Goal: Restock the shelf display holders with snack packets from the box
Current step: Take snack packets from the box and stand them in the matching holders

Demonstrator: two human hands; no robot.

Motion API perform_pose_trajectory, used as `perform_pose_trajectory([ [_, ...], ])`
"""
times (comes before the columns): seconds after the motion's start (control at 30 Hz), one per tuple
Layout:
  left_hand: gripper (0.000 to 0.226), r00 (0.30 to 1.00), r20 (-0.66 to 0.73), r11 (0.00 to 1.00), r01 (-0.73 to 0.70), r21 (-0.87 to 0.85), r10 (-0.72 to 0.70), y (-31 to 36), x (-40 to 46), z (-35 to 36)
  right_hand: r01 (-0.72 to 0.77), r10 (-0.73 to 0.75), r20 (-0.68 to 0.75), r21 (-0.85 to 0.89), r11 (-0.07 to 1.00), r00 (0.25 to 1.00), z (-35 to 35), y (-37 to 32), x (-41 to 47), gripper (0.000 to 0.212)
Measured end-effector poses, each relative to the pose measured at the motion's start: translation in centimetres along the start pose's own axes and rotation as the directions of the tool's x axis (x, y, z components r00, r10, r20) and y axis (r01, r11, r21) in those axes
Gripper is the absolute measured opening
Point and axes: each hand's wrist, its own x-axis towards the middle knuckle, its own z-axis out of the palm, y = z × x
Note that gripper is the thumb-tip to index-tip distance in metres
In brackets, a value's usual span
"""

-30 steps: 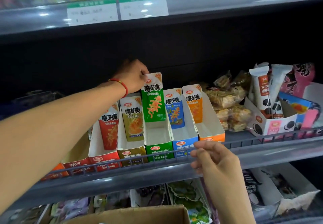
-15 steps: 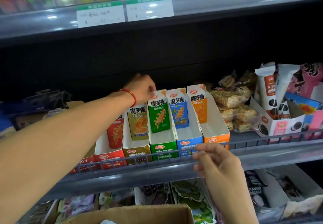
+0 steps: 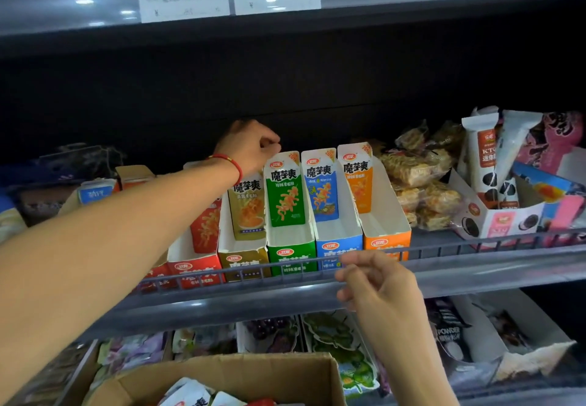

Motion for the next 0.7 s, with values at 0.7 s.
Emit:
perform_pose_trajectory([
  [0.7, 0.027, 0.753, 0.655, 0.994, 0.108, -0.033, -0.06, -14.2, -37.7, 5.2, 0.61, 0.552, 0.7, -0.695, 0.38, 0.454, 14.7, 12.4, -7.2, 0.047],
])
